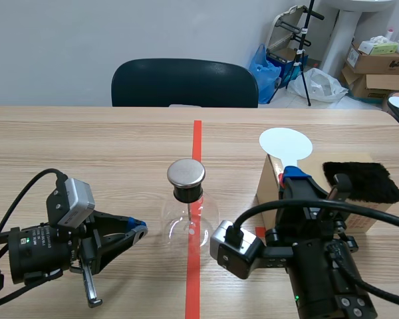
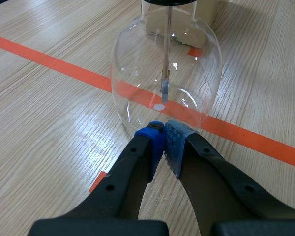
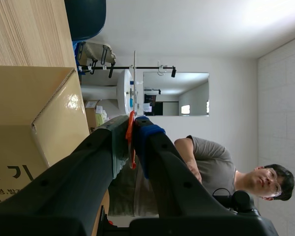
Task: Do the electroscope experiment
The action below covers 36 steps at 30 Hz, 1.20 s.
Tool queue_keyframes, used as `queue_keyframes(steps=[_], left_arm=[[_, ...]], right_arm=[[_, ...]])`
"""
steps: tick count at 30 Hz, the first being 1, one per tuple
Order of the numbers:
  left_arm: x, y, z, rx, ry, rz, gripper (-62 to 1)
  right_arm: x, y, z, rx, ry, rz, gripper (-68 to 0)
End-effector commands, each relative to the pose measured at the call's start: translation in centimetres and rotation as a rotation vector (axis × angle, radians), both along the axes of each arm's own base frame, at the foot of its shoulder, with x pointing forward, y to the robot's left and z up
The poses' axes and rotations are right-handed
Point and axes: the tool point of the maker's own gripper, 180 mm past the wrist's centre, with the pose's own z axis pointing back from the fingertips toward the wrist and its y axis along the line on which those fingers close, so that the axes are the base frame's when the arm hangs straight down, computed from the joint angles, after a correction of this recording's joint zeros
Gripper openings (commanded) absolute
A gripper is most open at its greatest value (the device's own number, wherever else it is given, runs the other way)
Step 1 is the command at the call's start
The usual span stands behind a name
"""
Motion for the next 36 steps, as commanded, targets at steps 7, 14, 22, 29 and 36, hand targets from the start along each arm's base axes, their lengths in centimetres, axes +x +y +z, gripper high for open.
queue_keyframes(steps=[7,14,22,29,36], left_arm=[[0.55,-0.01,1.12,-0.033,-0.028,0.011,-56.9],[0.56,0.0,1.13,-0.032,-0.029,0.012,-56.9],[0.56,0.0,1.13,-0.033,-0.029,0.012,-56.9],[0.56,0.0,1.13,-0.032,-0.029,0.012,-56.9],[0.56,0.0,1.12,-0.032,-0.028,0.012,-56.9]], right_arm=[[0.35,-0.27,0.89,0.0,-0.03,-0.001,-66.5],[0.35,-0.26,0.89,0.0,-0.03,-0.001,-66.5],[0.33,-0.14,0.88,0.0,-0.03,0.006,-66.5],[0.33,-0.1,0.88,0.0,-0.03,0.008,-66.5],[0.34,-0.03,0.91,0.001,-0.031,0.011,-66.5]])
